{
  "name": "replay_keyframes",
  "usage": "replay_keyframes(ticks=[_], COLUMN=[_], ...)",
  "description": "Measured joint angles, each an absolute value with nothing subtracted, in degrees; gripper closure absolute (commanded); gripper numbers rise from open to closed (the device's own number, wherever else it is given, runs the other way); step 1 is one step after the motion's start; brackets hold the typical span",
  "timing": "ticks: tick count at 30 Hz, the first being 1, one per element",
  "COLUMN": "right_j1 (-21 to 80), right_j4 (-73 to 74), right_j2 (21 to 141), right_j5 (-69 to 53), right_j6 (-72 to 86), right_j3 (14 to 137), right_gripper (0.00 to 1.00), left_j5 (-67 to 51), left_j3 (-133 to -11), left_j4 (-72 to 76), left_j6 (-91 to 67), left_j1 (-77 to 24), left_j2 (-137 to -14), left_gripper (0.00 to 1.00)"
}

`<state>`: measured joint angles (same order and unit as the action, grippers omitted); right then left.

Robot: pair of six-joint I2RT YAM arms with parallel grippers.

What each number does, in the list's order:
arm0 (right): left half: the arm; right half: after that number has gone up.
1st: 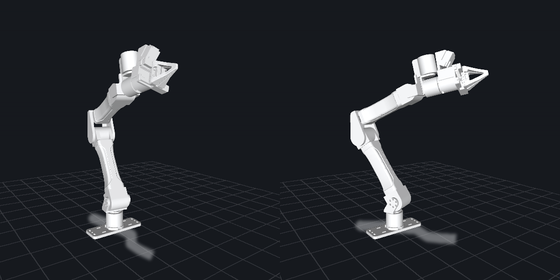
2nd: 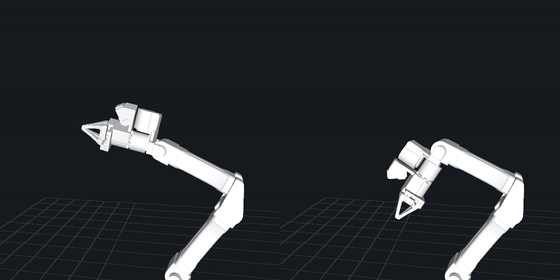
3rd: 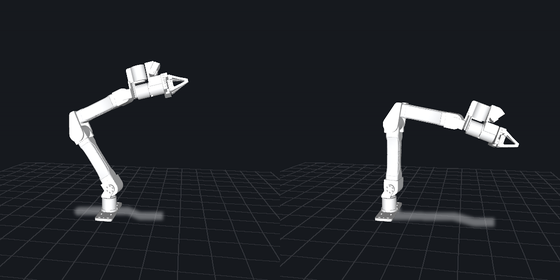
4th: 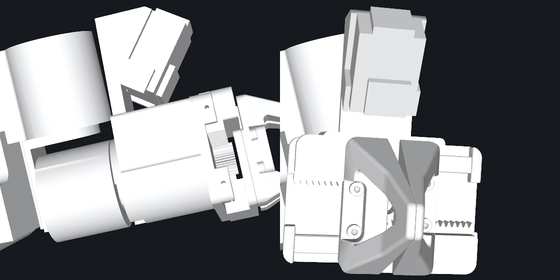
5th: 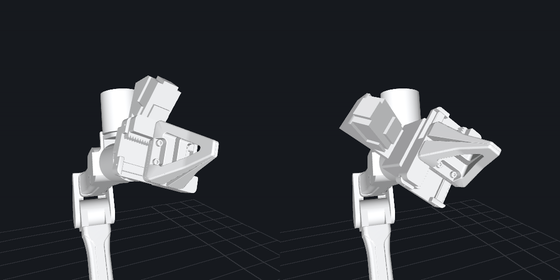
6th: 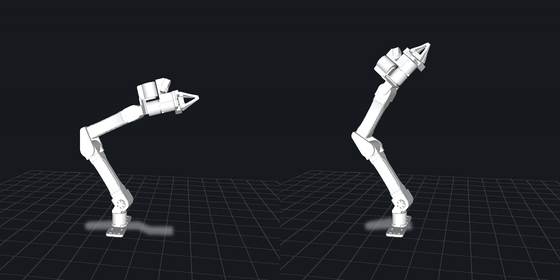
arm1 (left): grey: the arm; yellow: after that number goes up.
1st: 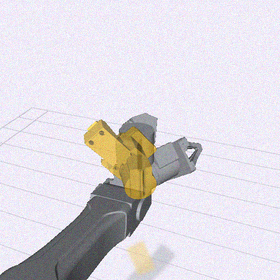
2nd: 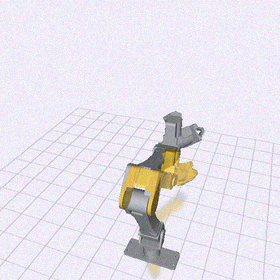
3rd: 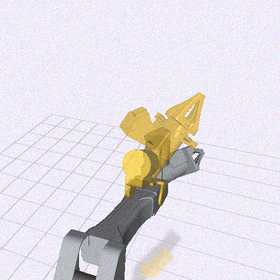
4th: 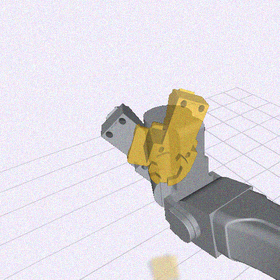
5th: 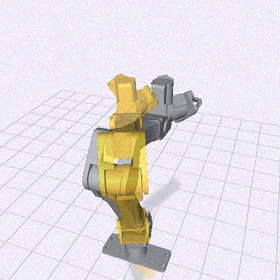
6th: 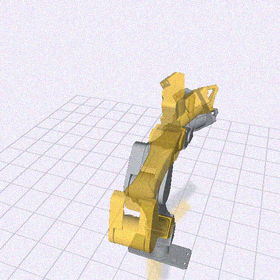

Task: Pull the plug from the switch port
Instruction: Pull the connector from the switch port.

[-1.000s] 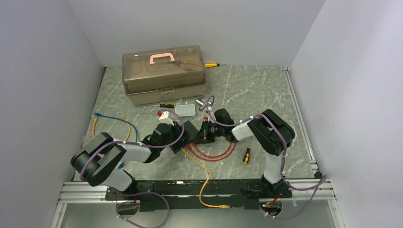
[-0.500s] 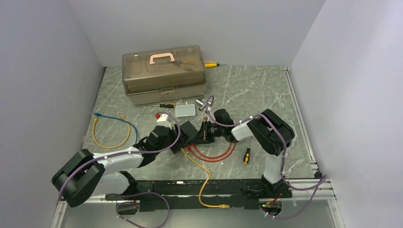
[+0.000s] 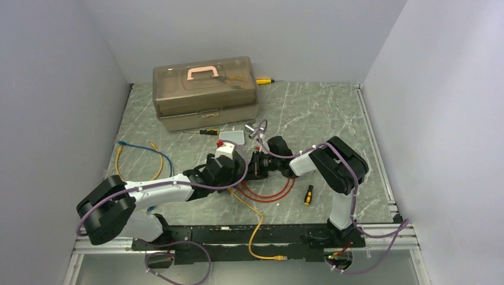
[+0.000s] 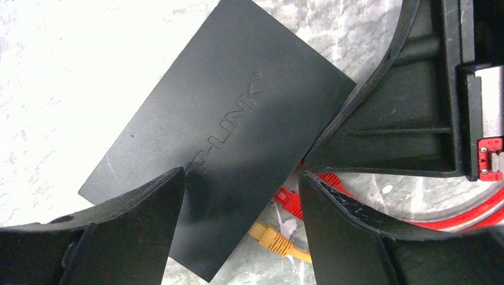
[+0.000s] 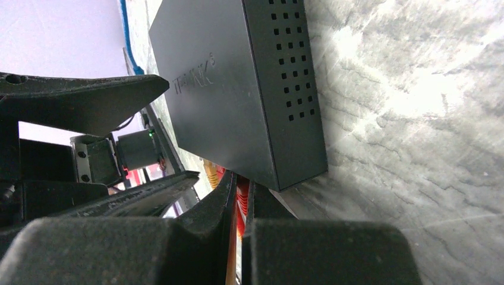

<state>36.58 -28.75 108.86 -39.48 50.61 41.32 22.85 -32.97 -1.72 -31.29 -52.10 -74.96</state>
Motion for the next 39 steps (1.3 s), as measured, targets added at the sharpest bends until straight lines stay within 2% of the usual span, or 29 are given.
replay_keyframes(ticks=[13, 39], right_j1=[36.6, 36.9], right_j4=[-28.7, -27.2], right_j2=[108.9, 108.6], right_j5=[-39.5, -39.5], right_j6=[50.5, 46.6], right_j3=[41.3, 42.2], right_gripper=[1.0, 1.0], left_j5=[29.6, 34.2], left_j3=[-38.7, -42.2], left_j4=[-7.7, -10.0], left_j6=[-27.0, -26.7], left_j1=[-57.2, -58.2], left_j2=[-82.3, -87.1], left_gripper=[0.21, 0.25])
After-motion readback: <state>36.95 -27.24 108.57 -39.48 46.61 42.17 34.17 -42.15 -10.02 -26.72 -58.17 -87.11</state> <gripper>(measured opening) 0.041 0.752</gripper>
